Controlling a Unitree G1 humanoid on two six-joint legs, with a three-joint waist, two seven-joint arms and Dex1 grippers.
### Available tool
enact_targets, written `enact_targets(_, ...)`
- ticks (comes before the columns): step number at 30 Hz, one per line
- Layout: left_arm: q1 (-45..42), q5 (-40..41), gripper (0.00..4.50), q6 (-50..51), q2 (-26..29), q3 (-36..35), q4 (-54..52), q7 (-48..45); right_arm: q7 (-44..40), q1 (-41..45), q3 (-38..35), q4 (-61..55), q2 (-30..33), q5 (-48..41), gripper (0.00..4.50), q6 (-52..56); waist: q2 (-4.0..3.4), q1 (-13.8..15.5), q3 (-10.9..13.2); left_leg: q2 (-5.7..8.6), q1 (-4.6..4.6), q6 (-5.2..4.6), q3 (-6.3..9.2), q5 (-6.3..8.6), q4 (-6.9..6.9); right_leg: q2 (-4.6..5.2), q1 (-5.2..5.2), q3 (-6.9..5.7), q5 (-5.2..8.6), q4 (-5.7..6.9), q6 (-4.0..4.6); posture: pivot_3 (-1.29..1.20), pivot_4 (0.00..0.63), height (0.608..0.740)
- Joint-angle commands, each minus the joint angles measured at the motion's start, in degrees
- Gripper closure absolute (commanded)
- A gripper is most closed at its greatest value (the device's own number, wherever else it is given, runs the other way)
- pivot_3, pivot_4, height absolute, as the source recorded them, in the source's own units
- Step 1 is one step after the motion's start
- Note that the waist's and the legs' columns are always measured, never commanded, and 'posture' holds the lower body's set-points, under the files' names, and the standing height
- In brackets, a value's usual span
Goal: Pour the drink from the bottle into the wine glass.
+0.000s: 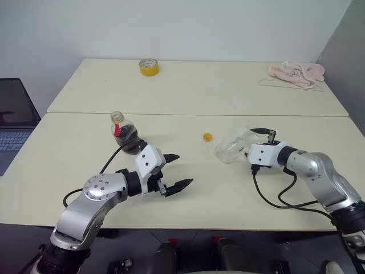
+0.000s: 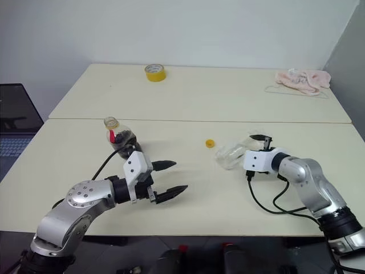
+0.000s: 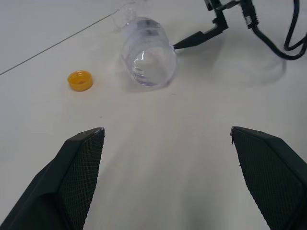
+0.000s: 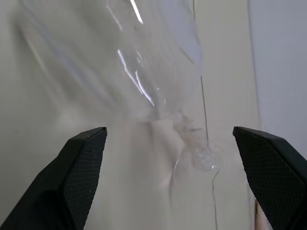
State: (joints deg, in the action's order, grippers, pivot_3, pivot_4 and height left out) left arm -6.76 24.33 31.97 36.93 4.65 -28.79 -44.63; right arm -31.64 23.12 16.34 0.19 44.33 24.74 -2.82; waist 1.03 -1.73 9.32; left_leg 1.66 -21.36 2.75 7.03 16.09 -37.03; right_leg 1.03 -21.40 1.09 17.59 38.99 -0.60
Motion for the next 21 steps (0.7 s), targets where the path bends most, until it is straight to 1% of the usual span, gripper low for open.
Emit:
enact_targets(1,-1.0,-0.3,0.05,-1.4,0.2,0.0,-0.5,-0.7,3.7,2.6,0.5,2.7,-1.1,4.1,0.00,-3.0,0.00,0.1,0.0,0.01,-0.01,0.00,0.00,0.00,0.00,0.00,0.00,0.01,0.00,0.00,0.00,0.00,0.150,0.740)
enact_targets(6,-1.4,-0.6,0.05,-1.7,-0.3,0.3,0.0,-0.6,8.3,5.6,1.8,8.9,-3.0,9.2,0.00,-5.3,0.00,0.1,0.0,0.01,-0.02,0.01,-0.02,0.00,-0.01,0.01,-0.01,0.02,0.00,-0.02,0.00,0.00,0.150,0.740)
enact_targets(14,-1.7,-0.7,0.05,-2.0,-0.8,0.9,0.0,-0.3,16.4,10.3,4.9,18.2,-3.3,17.2,0.00,-10.7,0.00,0.0,0.0,0.01,0.00,0.01,-0.08,0.00,0.00,0.01,-0.02,0.07,-0.01,0.01,0.01,0.00,0.150,0.740)
enact_targets(21,-1.9,-0.5,0.05,-1.8,-0.8,1.3,-0.2,-0.5,18.2,15.2,6.3,24.1,-4.1,18.9,0.00,-14.5,0.00,0.0,0.0,0.01,0.01,0.01,-0.09,0.00,0.00,0.00,-0.02,0.09,-0.01,0.00,0.01,0.00,0.150,0.740)
